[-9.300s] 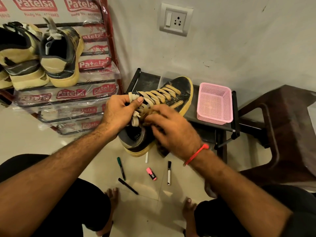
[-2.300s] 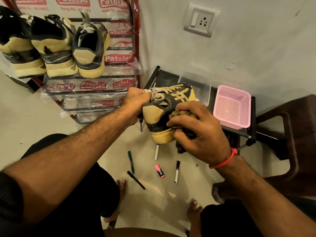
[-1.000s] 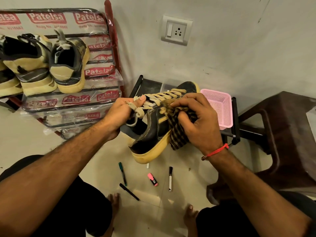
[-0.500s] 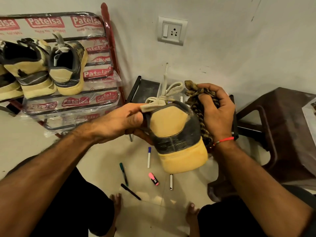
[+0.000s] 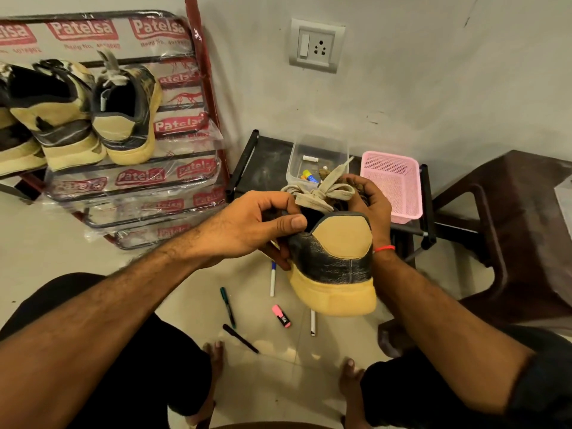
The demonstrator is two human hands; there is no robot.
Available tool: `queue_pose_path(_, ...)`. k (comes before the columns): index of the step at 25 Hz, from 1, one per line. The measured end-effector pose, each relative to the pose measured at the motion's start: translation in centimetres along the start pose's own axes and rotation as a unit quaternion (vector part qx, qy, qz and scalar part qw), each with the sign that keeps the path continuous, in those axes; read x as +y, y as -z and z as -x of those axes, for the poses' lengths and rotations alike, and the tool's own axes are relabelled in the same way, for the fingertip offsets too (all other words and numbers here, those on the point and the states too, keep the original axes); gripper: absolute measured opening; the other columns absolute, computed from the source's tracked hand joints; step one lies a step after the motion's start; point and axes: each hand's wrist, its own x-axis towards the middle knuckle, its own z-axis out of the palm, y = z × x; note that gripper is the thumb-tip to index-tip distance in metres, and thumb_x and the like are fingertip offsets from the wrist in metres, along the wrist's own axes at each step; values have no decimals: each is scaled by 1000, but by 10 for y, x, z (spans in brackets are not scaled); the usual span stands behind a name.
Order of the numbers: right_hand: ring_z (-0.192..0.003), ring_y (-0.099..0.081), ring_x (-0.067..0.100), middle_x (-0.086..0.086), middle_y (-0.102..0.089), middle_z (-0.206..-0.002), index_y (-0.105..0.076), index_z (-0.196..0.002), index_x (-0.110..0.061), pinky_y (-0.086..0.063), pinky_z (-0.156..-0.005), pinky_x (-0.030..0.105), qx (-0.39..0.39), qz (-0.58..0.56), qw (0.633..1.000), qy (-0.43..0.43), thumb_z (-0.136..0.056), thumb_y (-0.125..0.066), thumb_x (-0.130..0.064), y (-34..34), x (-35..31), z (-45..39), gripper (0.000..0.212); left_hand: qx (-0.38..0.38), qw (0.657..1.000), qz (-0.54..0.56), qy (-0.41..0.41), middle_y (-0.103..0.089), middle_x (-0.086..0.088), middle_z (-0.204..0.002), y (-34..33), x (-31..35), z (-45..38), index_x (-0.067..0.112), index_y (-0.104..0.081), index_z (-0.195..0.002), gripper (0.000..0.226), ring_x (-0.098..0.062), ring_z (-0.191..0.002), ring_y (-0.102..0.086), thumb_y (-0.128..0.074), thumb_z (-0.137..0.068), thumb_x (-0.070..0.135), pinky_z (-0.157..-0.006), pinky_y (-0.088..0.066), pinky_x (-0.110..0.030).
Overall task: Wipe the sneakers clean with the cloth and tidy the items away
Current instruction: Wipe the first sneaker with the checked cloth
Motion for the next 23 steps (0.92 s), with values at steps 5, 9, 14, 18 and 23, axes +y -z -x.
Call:
queue_pose_path(5,-86,-69,10,5,-71,-94,-69,-100,-8,-55,-73,22,26,-6,999,-28,-93,-57,3,6,5,-14,18,-3,987,-136,-88,-62,-19,-95,2,-11,-4,36,-72,-95,43,-33,-84,-61,-81,-66,66,-74,-59,-46)
queue_pose_path(9,-85,-69,16,9,-71,-94,-68,-104,-4,-57,-75,25,77,-36,995,-51,-91,-57,4,9,-8,-27,20,165,893,-378,-182,-41,7,-96,6,-14,-14,38,-74,-91,54,-11,-92,-38,-57,-69,84,-76,-35,-26)
queue_pose_path(14,-90,-72,23,12,-74,-101,-69,-110,-9,-60,-81,40,55,-48,997,-37,-91,-61,-3,12,-42,-24,22,167,868,-463,-66,-52,9,-101,9,-15,-10,25,-60,-97,66,-9,-98,-40,-36,-80,85,-87,-29,-33)
queue_pose_path(18,-94,-72,22,7,-73,-104,-68,-111,-11,-58,-87,46,-123,110,984,70,-93,-62,-8,9,-49,-6,19,89,908,-407,42,-50,7,-94,7,-27,-14,31,-50,-94,50,-13,-92,-48,-43,-75,77,-69,-36,-26)
queue_pose_path(23,-95,-59,20,3,-61,-105,-67,-114,-13,-53,-82,34,-301,423,782,345,-88,-56,-25,8,-32,10,30,114,932,-334,-85,-50,0,-95,11,-44,-19,10,-56,-102,33,-8,-93,-42,-58,-93,41,-77,-46,-26)
